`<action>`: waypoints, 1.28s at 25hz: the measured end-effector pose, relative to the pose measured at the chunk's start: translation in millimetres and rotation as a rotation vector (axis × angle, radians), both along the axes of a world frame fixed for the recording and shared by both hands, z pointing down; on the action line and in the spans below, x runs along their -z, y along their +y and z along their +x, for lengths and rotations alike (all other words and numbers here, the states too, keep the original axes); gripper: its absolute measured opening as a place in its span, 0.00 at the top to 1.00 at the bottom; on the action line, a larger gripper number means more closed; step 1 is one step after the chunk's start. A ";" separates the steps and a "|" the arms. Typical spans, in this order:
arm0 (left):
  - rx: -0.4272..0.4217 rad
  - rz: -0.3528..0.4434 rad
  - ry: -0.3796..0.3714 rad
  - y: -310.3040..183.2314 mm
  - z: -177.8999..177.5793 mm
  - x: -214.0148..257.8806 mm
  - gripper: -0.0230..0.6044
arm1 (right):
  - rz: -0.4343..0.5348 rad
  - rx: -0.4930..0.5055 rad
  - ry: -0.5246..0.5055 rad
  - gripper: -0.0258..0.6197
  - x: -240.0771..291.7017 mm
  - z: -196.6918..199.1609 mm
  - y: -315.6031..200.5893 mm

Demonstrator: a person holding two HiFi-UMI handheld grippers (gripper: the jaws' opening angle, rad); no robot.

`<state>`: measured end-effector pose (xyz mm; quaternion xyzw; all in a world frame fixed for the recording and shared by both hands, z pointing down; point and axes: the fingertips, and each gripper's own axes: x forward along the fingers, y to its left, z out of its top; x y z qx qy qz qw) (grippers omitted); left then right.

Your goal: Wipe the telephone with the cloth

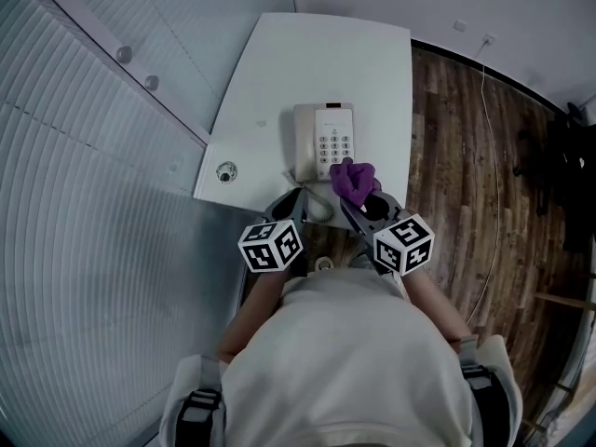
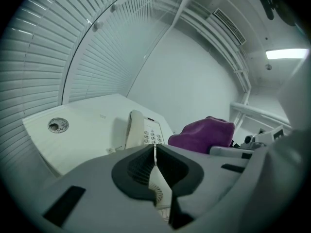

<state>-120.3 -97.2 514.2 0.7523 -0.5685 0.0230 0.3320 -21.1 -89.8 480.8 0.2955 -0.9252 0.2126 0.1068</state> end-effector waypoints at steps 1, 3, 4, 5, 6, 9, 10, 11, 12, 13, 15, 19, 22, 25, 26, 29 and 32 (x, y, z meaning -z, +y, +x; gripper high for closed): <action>-0.003 0.003 0.000 1.5 1.1 1.0 0.91 | 0.000 0.001 -0.002 0.77 0.2 -0.4 1.8; -0.009 0.007 0.001 3.9 2.9 2.1 0.91 | 0.002 0.004 -0.005 0.77 0.8 -1.1 4.3; -0.013 0.008 0.000 5.0 3.7 1.8 0.91 | 0.001 0.006 -0.007 0.77 0.8 -1.6 5.2; -0.018 0.007 -0.002 6.1 4.7 1.2 0.91 | -0.002 0.008 -0.009 0.77 0.5 -1.9 6.1; -0.022 0.007 -0.005 7.0 5.9 0.6 0.91 | -0.006 0.010 -0.011 0.77 0.2 -1.9 6.7; -0.029 0.006 -0.004 7.6 8.4 0.0 0.91 | -0.002 0.010 -0.010 0.77 1.3 -1.3 6.6; -0.029 0.006 -0.002 7.5 8.6 -0.1 0.91 | 0.001 0.008 -0.009 0.77 1.8 -1.0 6.3; -0.028 0.006 -0.002 7.5 8.8 -0.5 0.91 | 0.002 0.006 -0.009 0.77 2.1 -0.5 6.1; -0.027 0.005 -0.003 7.6 9.2 -1.1 0.91 | 0.002 0.003 -0.011 0.77 2.4 0.3 5.9; -0.027 0.003 -0.003 7.5 9.9 -1.9 0.91 | 0.000 0.000 -0.013 0.77 2.5 1.5 5.5; -0.027 0.000 -0.001 7.1 11.1 -3.3 0.91 | -0.002 -0.009 -0.015 0.77 2.0 3.7 4.4; -0.024 -0.007 0.004 5.4 11.8 -4.6 0.91 | -0.002 -0.022 -0.018 0.77 3.1 7.0 1.9; -0.024 -0.011 0.002 5.4 12.9 -5.5 0.91 | 0.002 -0.027 -0.016 0.77 2.8 10.0 1.6; -0.026 -0.018 0.004 4.9 14.6 -7.4 0.91 | 0.002 -0.036 -0.015 0.77 1.7 12.9 1.0; -0.026 -0.020 0.004 4.6 14.6 -7.7 0.91 | 0.002 -0.038 -0.015 0.77 1.5 13.2 0.7; -0.026 -0.025 0.008 4.1 14.5 -8.4 0.91 | 0.004 -0.043 -0.014 0.77 1.6 13.5 0.2; -0.028 -0.027 0.014 2.7 16.2 -8.3 0.91 | 0.009 -0.043 -0.013 0.77 2.4 13.9 -0.3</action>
